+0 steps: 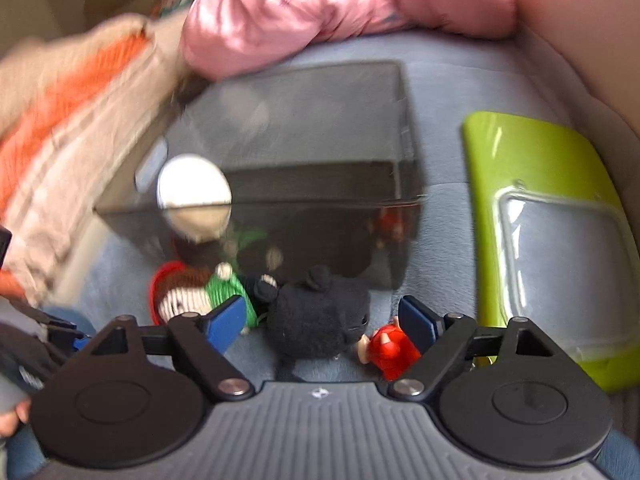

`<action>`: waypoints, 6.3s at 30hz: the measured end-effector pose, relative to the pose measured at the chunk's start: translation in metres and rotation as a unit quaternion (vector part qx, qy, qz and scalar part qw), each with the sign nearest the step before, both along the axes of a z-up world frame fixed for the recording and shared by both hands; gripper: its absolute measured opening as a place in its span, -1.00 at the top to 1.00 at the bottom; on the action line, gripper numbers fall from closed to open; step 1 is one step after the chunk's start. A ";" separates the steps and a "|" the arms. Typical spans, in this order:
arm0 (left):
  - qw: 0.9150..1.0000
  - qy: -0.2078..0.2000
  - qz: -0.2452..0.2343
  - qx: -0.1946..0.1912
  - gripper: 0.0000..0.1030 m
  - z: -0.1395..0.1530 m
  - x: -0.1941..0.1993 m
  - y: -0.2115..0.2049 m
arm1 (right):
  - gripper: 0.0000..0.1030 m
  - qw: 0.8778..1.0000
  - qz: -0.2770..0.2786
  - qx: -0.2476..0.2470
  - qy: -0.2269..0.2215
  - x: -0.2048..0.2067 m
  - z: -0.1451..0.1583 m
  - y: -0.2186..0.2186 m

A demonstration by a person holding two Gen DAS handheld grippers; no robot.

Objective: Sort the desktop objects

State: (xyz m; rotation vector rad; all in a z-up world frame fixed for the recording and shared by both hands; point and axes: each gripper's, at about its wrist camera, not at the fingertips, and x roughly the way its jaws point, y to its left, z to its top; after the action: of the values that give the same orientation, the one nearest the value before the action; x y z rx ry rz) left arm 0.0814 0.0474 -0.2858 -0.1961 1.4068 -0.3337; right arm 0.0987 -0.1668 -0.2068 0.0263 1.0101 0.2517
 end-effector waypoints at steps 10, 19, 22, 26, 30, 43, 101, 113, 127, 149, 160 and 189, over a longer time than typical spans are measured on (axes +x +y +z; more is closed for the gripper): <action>0.999 -0.045 0.015 0.001 -0.94 -0.008 -0.007 0.010 | -0.69 0.994 0.036 -0.068 0.072 0.043 -0.063 0.039; 1.000 -0.028 0.009 0.006 -0.94 -0.005 -0.008 0.011 | -0.39 0.996 0.019 -0.018 0.089 0.034 -0.025 0.016; 0.999 -0.046 -0.019 0.014 -0.94 0.031 -0.005 0.005 | -0.39 0.996 0.031 0.008 0.084 0.026 0.018 0.003; 0.995 -0.089 -0.038 0.008 -0.97 0.088 0.002 -0.003 | -0.39 0.998 0.045 0.049 0.022 0.039 0.100 -0.011; 0.990 -0.127 -0.056 0.005 -1.00 0.116 0.002 -0.018 | -0.40 0.997 0.041 0.069 -0.015 0.087 0.135 0.001; 0.999 -0.037 -0.001 0.018 -1.00 0.071 0.003 0.009 | -0.41 0.972 -0.023 0.003 0.232 0.181 -0.055 0.089; 0.871 -0.091 -0.302 0.377 -0.55 -0.004 0.063 -0.136 | -0.74 0.929 -0.236 0.284 -0.024 -0.045 -0.030 -0.160; 0.947 -0.057 -0.193 0.250 0.91 0.058 0.073 -0.079 | -0.75 0.947 -0.180 0.266 -0.008 -0.050 -0.024 -0.144; 0.959 -0.076 -0.190 0.198 0.95 0.110 0.050 -0.067 | -0.74 0.956 -0.051 0.286 0.033 -0.054 -0.009 -0.108; 0.811 -0.121 -0.395 0.414 -0.80 -0.035 0.027 -0.157 | -0.89 0.903 0.054 0.419 0.076 -0.062 -0.022 -0.113; 0.840 -0.145 -0.362 0.378 0.22 -0.013 0.034 -0.145 | -0.92 0.898 0.054 0.431 0.075 -0.062 -0.026 -0.115; 0.986 -0.110 -0.069 0.105 0.31 0.146 0.190 -0.123 | -0.98 0.902 0.055 0.418 0.090 -0.057 -0.029 -0.107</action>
State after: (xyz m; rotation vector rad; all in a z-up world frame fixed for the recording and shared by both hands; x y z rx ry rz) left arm 0.2711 -0.0760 -0.1394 0.1094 1.2288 -0.3082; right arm 0.0416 -0.2734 -0.2362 0.7894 1.0219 0.7869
